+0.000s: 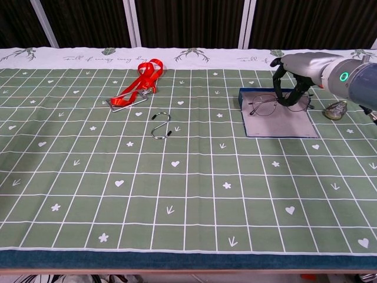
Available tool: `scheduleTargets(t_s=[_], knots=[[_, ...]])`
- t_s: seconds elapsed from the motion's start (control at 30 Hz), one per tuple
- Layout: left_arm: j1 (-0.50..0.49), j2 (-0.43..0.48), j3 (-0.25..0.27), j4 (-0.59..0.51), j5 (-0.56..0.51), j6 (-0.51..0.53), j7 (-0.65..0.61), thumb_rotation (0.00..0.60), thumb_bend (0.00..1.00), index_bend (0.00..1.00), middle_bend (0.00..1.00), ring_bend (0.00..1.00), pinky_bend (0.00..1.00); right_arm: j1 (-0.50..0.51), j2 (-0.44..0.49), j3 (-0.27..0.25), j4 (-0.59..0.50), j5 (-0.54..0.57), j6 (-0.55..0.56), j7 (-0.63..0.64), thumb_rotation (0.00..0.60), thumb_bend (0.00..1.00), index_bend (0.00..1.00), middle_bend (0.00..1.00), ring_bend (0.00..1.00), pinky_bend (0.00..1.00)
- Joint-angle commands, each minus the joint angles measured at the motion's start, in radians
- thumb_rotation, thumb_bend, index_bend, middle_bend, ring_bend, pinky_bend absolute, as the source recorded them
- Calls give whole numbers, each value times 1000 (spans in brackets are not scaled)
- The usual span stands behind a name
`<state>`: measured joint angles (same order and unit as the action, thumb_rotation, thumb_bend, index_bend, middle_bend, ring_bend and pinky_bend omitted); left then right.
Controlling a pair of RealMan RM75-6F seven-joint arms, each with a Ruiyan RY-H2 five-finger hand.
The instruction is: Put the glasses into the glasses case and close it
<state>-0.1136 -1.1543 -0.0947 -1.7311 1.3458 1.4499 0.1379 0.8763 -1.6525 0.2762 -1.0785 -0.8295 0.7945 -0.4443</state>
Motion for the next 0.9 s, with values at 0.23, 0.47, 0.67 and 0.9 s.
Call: scheduleTargets(t_s=[0.23,0.47,0.67,0.9], knots=[[0,0,-1,-1,-3,-1,1,600,309,76,0,0,0,25,-32,9,76,18,-29,11,600,546,658,11,105,187],[0,0,-1,-1,-3,-1,2,600,309,76,0,0,0,41,-47,18,124,33,-55,20,600,546,658,11,105,187],[0,0,-1,0,-3,-1,3,600,309,76,0,0,0,54,-61,25,165,48,-78,27,600,545,658,11,105,187],[-1,-1,-1,1,-4,-1,5,600,309,76,0,0,0,63,-70,27,197,55,-99,33,600,545,658,11,105,187]])
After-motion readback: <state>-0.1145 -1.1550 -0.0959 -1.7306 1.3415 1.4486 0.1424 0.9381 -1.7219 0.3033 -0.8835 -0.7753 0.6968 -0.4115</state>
